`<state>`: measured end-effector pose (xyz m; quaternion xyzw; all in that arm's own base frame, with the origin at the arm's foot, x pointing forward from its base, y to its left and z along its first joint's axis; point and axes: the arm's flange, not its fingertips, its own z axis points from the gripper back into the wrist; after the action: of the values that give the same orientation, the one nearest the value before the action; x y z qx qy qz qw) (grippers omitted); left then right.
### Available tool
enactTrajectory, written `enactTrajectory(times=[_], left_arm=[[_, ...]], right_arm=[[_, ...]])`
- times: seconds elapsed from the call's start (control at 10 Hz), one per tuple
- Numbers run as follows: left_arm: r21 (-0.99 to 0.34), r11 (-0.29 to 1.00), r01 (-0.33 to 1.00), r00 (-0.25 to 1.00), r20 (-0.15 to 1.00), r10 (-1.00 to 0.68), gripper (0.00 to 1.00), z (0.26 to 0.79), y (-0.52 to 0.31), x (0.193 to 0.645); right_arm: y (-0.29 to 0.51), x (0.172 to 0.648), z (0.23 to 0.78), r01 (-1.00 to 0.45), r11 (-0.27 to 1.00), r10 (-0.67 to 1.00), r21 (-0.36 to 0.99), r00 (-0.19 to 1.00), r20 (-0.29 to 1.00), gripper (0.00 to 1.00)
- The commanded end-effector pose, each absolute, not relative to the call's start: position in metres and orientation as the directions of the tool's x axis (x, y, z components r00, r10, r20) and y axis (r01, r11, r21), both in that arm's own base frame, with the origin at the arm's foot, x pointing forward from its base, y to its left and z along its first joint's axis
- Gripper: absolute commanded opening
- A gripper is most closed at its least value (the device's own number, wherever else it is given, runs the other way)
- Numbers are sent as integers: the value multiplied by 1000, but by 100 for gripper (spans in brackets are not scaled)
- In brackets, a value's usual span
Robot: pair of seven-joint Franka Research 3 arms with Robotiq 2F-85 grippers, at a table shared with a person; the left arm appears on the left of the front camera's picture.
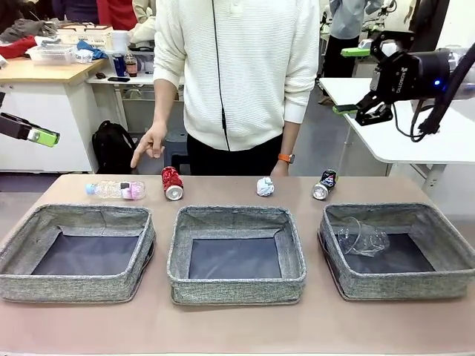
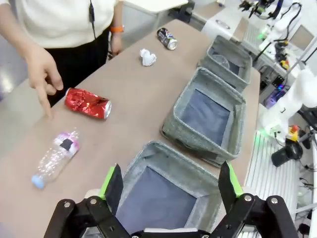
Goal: Sort the waste into the appropriate baskets.
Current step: Pick up the waste item pointed out by the person.
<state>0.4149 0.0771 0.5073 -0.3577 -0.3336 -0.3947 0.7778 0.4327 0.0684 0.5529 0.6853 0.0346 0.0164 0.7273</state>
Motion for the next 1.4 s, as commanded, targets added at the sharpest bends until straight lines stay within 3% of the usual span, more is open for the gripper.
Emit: enactTrajectory(times=[0.0,0.1,0.2,0.3,0.5,0.7,0.8,1.0,1.3], left_arm=[[-42,381,924,298,703,-646,100,501,76,460],[75,179,981,117,509,-853,100,484,70,498],[149,77,986,13,389,-921,100,473,59,519],[147,-29,989,-80,359,-930,100,466,42,533],[252,-14,968,-70,214,-974,100,453,22,567],[141,35,989,-10,307,-952,100,431,22,594],[169,-32,985,-73,246,-967,100,446,9,580],[169,-32,985,-73,246,-967,100,446,9,580],[137,22,990,-10,226,-974,100,416,2,613]], right_arm=[[68,431,557,43,80,63,996,997,-48,100],[68,431,557,43,80,63,996,997,-48,100],[68,431,557,43,80,63,996,997,-48,100],[68,431,557,43,80,63,996,997,-48,100],[68,431,557,43,80,63,996,997,-48,100],[68,431,557,43,80,63,996,997,-48,100],[68,431,557,43,80,63,996,997,-48,100],[68,431,557,43,80,63,996,997,-48,100],[68,431,557,43,80,63,996,997,-48,100]])
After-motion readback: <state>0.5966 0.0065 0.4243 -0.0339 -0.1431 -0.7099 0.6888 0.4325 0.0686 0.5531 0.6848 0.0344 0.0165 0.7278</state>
